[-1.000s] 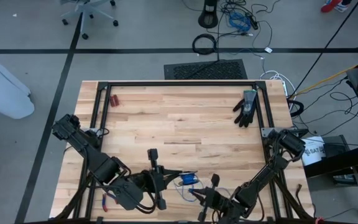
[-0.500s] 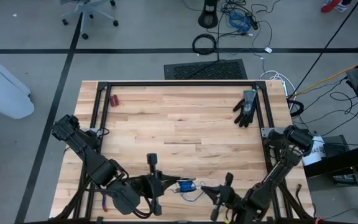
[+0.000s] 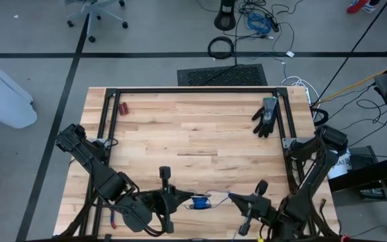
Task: Coil cords
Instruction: Coil the blue wire onto a spool
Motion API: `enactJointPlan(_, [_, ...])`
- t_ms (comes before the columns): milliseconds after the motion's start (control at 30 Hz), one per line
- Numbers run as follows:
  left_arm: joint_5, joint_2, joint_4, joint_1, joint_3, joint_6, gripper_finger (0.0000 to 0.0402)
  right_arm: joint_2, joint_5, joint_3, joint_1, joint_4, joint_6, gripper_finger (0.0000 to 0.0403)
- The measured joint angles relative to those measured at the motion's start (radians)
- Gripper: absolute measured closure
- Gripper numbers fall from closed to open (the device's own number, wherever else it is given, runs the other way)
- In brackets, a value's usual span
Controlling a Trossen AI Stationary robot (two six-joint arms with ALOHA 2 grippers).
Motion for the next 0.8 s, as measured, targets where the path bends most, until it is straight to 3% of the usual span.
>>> enactJointPlan(133, [0.000, 0.000, -0.001, 0.002, 0.000, -0.002, 0.0395, -0.011, 0.036, 0.000, 0.000, 0.113, -0.130, 0.0403])
enactJointPlan(333, [-0.001, 0.002, -0.002, 0.015, 0.000, -0.008, 0.0395, -0.011, 0.046, 0.000, 0.000, 0.494, -0.550, 0.0403])
enactJointPlan(500, [-0.003, 0.012, -0.005, 0.042, 0.001, -0.025, 0.0395, -0.011, 0.043, 0.000, 0.000, 0.706, -0.790, 0.0403])
enactJointPlan(800, [-0.085, 0.027, -0.008, 0.071, 0.001, -0.031, 0.0395, -0.011, 0.016, 0.000, 0.000, 0.743, -0.835, 0.0403])
